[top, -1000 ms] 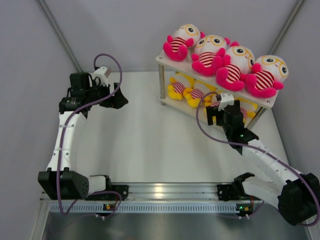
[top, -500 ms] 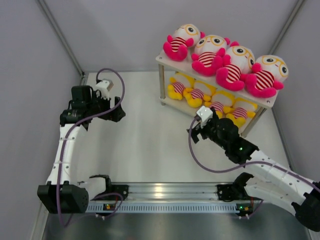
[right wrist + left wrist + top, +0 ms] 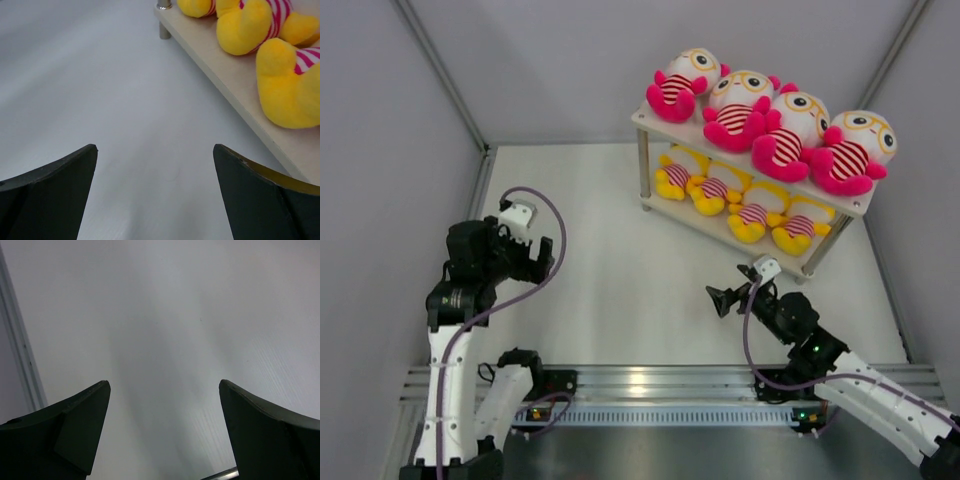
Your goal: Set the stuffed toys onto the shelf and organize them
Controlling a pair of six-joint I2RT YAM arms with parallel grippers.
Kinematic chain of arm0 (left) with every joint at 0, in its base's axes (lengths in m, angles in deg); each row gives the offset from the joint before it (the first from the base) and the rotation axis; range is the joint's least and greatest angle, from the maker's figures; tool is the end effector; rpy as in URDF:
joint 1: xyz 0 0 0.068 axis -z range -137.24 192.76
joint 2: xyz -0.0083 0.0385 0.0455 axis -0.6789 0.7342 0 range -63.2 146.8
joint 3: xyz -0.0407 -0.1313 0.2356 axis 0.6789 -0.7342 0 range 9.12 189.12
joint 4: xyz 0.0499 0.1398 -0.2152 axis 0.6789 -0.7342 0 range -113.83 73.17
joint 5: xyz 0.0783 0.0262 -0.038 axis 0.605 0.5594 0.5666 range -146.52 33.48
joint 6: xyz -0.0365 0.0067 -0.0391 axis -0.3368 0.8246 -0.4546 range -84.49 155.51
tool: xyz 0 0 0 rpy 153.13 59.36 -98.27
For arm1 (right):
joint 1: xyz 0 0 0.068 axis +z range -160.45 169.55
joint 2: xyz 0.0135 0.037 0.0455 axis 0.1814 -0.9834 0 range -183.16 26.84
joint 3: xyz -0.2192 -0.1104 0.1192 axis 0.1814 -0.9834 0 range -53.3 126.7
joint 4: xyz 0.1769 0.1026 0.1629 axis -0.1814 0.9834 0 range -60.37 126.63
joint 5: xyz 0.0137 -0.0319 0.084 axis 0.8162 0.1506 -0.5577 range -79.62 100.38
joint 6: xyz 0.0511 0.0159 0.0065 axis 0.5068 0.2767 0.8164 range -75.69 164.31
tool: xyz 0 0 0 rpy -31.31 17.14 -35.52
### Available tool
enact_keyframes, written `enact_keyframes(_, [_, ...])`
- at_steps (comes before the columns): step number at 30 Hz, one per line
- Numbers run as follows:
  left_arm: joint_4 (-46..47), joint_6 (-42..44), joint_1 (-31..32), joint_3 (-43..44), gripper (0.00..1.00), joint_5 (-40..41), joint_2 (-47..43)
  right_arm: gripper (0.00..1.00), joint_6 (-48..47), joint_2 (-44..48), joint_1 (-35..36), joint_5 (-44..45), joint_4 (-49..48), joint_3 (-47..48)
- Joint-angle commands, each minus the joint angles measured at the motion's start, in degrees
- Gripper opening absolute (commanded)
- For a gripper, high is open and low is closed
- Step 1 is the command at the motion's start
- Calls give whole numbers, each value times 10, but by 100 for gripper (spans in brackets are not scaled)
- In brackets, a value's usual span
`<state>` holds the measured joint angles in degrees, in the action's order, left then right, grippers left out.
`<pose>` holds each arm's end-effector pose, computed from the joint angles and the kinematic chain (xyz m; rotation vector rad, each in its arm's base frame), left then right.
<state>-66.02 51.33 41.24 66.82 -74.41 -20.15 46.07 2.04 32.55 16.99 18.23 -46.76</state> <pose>0.1381 -0.0073 0.3525 0.4416 2.0993 -0.1632 0.1054 0.0928 0.1914 -0.5205 1.6324 0.4866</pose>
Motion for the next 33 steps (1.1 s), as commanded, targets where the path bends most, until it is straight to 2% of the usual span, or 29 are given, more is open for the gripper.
enact_keyframes(1, [18, 37, -3, -28, 96, 59, -35, 99, 58, 82, 3, 83, -67, -45])
enact_keyframes(7, [122, 45, -5, -119, 98, 201, -59, 99, 58, 146, 4, 96, -95, -91])
enact_keyframes(13, [141, 12, -15, -149, 99, 138, -60, 100, 60, 123, 4, 91, -117, -101])
enact_keyframes(18, [166, -15, -25, -180, 99, 153, -67, 99, 63, 101, 4, 89, -128, -100])
enact_keyframes(33, [170, -26, -28, -177, 99, 153, -74, 99, 71, 124, 4, 97, -112, -98])
